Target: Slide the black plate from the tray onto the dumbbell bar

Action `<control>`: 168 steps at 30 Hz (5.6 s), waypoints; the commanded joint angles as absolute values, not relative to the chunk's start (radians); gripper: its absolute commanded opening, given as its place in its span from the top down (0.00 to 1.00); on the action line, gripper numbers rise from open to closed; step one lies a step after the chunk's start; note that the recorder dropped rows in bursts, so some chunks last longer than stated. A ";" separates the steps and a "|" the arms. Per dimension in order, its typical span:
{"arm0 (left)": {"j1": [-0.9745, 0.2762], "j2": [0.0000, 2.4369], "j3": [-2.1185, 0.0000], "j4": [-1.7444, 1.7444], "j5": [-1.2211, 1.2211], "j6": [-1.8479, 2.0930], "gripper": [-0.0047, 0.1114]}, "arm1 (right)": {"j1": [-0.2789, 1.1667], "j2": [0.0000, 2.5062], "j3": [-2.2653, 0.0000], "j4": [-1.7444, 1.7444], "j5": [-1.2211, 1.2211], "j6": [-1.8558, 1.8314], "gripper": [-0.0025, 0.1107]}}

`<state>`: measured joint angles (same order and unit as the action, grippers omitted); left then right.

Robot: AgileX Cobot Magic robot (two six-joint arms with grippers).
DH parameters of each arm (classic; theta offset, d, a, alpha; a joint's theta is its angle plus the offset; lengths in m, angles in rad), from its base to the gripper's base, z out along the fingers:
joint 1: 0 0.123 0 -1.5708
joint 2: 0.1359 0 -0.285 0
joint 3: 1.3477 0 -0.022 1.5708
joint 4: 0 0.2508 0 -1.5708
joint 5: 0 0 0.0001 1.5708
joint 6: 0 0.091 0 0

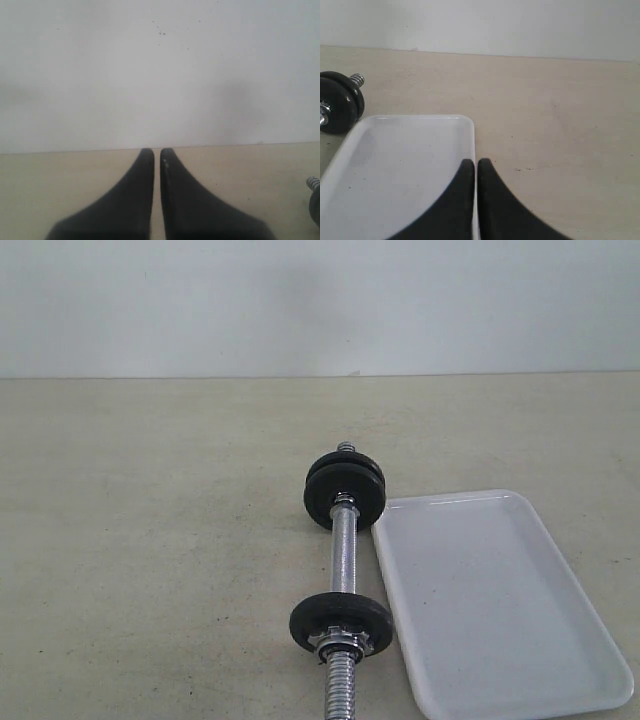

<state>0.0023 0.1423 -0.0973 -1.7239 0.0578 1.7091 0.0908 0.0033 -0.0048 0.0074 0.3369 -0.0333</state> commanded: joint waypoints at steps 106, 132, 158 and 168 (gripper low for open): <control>0.030 0.135 0.000 -0.143 0.299 0.337 0.92 | 0.086 0.000 0.000 0.009 0.333 -0.033 0.98; 0.030 0.100 0.000 -0.141 0.299 0.287 0.92 | 0.086 0.000 0.000 0.009 0.333 -0.033 0.98; 0.030 0.000 0.000 -0.141 0.312 0.196 0.92 | 0.086 0.000 0.000 0.009 0.333 -0.029 0.98; 0.030 0.000 0.000 -0.141 0.314 0.126 0.92 | 0.086 0.000 0.000 0.009 0.333 -0.029 0.98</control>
<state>0.0269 0.0037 -0.0037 -0.1342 0.3121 0.1423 0.0908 0.0033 -0.0048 0.0092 0.3369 -0.0295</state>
